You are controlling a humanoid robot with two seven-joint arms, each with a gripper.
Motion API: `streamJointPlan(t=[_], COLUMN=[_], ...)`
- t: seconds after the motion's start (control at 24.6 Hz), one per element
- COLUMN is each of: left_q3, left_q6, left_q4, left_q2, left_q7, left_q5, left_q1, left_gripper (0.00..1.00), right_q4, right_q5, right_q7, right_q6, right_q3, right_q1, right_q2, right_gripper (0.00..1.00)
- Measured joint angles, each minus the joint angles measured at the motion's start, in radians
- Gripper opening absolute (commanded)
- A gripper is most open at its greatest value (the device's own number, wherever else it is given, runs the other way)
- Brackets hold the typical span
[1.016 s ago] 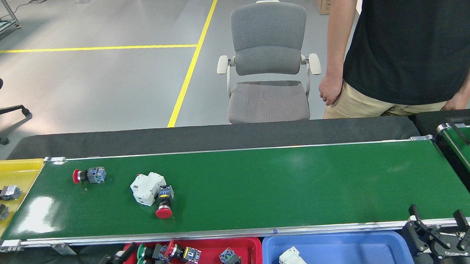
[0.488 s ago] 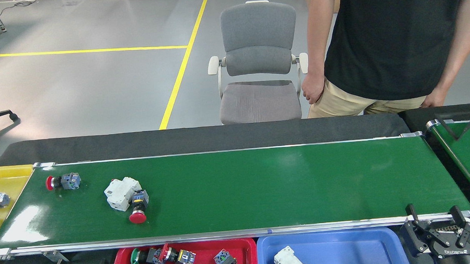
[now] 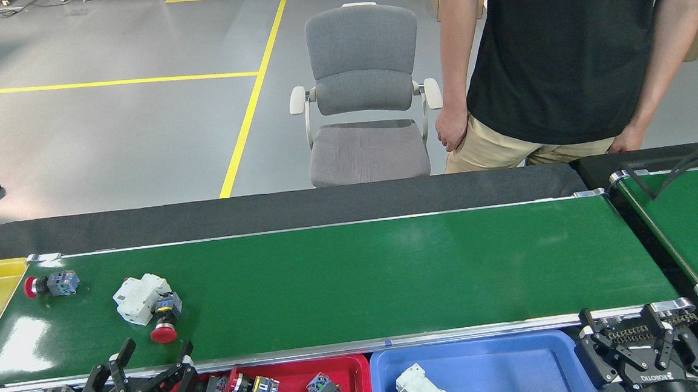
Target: Pick switch part from conveyor to tray
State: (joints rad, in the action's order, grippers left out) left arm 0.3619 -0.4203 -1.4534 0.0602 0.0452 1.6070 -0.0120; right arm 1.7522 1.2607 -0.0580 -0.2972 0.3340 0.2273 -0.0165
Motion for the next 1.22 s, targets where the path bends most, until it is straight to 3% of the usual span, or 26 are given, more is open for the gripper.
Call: streamJointPlan(t=[0.12, 0.16, 0.28, 0.33, 0.45, 0.69, 0.85, 0.98, 1.06, 1.1, 1.14, 1.22], left_q3=[-0.002, -0.003, -0.005, -0.005, -0.005, -0.006, -0.048, -0.078, -0.080, -0.079, -0.079, -0.080], left_q6=[0.043, 0.053, 0.065, 0.066, 0.064, 0.029, -0.004, -0.157, -0.272, -0.302, -0.321, -0.345], left_q4=[0.071, 0.093, 0.126, 0.131, 0.140, 0.161, 0.079, -0.119, -0.217, -0.245, -0.261, -0.286], left_q2=[0.036, 0.040, 0.047, 0.052, 0.057, 0.057, 0.058, 0.059, 0.057, 0.051, 0.046, 0.028], left_q7=[0.001, 0.001, 0.003, 0.003, -0.001, -0.015, -0.021, -0.018, -0.013, -0.009, -0.007, -0.005], left_q5=[0.001, 0.001, 0.001, 0.001, -0.002, -0.005, -0.040, -0.130, -0.175, -0.185, -0.189, -0.193], left_q1=[0.040, 0.057, 0.090, 0.090, 0.088, 0.080, 0.017, -0.135, -0.235, -0.260, -0.267, -0.276], left_gripper=[0.98, 0.93, 0.67, 0.47, 0.24, 0.17, 0.13, 0.19, 0.52, 0.83, 1.00, 1.00], right_q4=[0.000, 0.000, 0.000, 0.000, 0.000, 0.000, 0.000, 0.000, 0.000, 0.000, 0.000, 0.001], right_q5=[0.000, 0.000, 0.000, 0.000, 0.000, 0.000, 0.000, -0.001, -0.001, -0.001, -0.001, -0.001], right_q7=[-0.002, -0.002, -0.003, -0.003, -0.003, -0.004, -0.004, -0.004, -0.004, -0.004, -0.004, -0.004], right_q6=[-0.004, -0.007, -0.011, -0.011, -0.013, -0.014, -0.014, -0.014, -0.014, -0.014, -0.014, -0.016], right_q3=[-0.002, -0.002, -0.002, -0.002, -0.002, -0.002, -0.002, -0.002, -0.002, -0.002, -0.002, -0.002], right_q1=[0.021, 0.028, 0.031, 0.031, 0.037, 0.046, 0.058, 0.058, 0.058, 0.058, 0.058, 0.058], right_q2=[0.000, 0.000, 0.000, 0.000, 0.000, 0.000, 0.000, 0.000, 0.000, 0.002, 0.002, 0.002], right_gripper=[0.99, 0.99, 0.99, 0.99, 0.99, 0.99, 0.99, 0.99, 0.99, 0.99, 0.99, 0.99])
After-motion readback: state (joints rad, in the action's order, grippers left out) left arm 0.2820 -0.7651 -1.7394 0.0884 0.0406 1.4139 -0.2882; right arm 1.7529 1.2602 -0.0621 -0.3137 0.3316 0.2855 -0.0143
